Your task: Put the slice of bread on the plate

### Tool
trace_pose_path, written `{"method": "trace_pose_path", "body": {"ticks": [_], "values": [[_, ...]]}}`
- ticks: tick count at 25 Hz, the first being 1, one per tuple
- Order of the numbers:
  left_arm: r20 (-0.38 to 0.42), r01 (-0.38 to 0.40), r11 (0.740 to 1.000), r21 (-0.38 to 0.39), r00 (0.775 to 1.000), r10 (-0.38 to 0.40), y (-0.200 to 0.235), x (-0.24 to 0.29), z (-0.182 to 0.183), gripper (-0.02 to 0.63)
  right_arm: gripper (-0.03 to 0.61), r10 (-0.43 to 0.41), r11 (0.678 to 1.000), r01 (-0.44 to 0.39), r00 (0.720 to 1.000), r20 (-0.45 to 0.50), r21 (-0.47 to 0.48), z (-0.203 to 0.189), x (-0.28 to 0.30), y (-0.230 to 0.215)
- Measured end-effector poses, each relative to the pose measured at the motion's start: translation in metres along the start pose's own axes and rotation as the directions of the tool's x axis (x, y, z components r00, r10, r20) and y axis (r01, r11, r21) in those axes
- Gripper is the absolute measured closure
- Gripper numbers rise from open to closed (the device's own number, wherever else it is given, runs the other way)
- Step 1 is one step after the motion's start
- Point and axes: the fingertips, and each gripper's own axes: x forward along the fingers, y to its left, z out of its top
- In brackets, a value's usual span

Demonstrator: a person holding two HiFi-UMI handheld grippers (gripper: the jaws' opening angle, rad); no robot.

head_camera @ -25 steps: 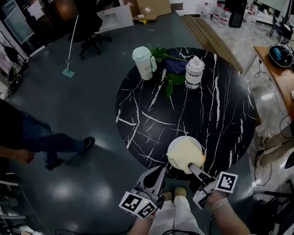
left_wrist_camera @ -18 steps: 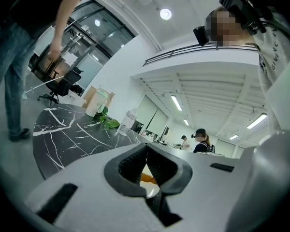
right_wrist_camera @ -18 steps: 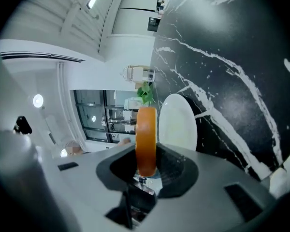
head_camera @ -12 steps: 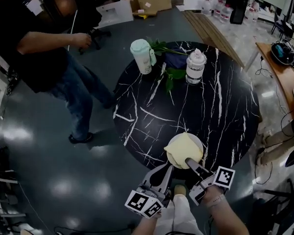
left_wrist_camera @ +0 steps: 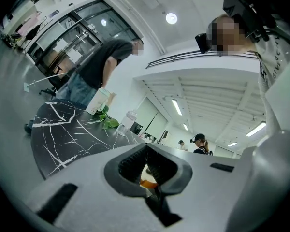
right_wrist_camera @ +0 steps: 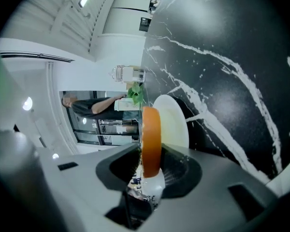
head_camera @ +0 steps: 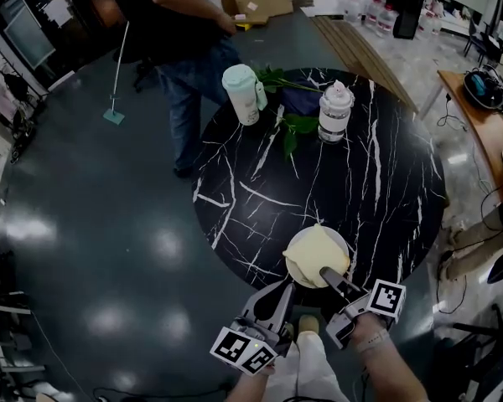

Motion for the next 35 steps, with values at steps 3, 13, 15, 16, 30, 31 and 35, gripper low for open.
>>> {"method": "trace_pose_path", "body": {"ticks": [3,13,15,16,30,31,35], "values": [[-0.003,0.004,1.000,-0.006,1.000,-0.004,-0.001,-0.002,0.000,0.606,0.449,-0.043,0.994,0.043,0.999,0.002,-0.103,0.004,-0.003,0.001],[0.005,0.006,0.999,-0.044,1.000,-0.005,0.002,-0.006,0.002,0.606,0.333,-0.125,0.862,0.037,0.982,-0.141,-0.505,-0.010,0.002,0.028],[0.009,0.002,0.999,-0.047,1.000,-0.001,0.005,-0.008,0.003,0.606,0.333,-0.161,0.812,0.021,0.969,-0.189,-0.583,-0.014,0.000,0.029],[0.012,0.000,0.999,-0.047,1.000,0.001,0.006,-0.009,0.005,0.606,0.332,-0.183,0.783,0.016,0.961,-0.206,-0.621,-0.015,-0.001,0.029],[0.033,-0.013,0.997,-0.082,0.999,0.016,0.015,-0.014,0.008,0.606,0.302,-0.642,0.283,-0.147,0.705,-0.302,-0.948,-0.039,-0.024,-0.006],[0.034,-0.012,0.996,-0.084,0.999,0.015,0.014,-0.014,0.008,0.606,0.303,-0.685,0.238,-0.170,0.669,-0.289,-0.956,-0.040,-0.029,-0.012],[0.039,-0.013,0.995,-0.103,0.999,0.017,0.014,-0.015,0.008,0.606,0.302,-0.770,0.151,-0.216,0.586,-0.252,-0.965,-0.044,-0.040,-0.022]]}}
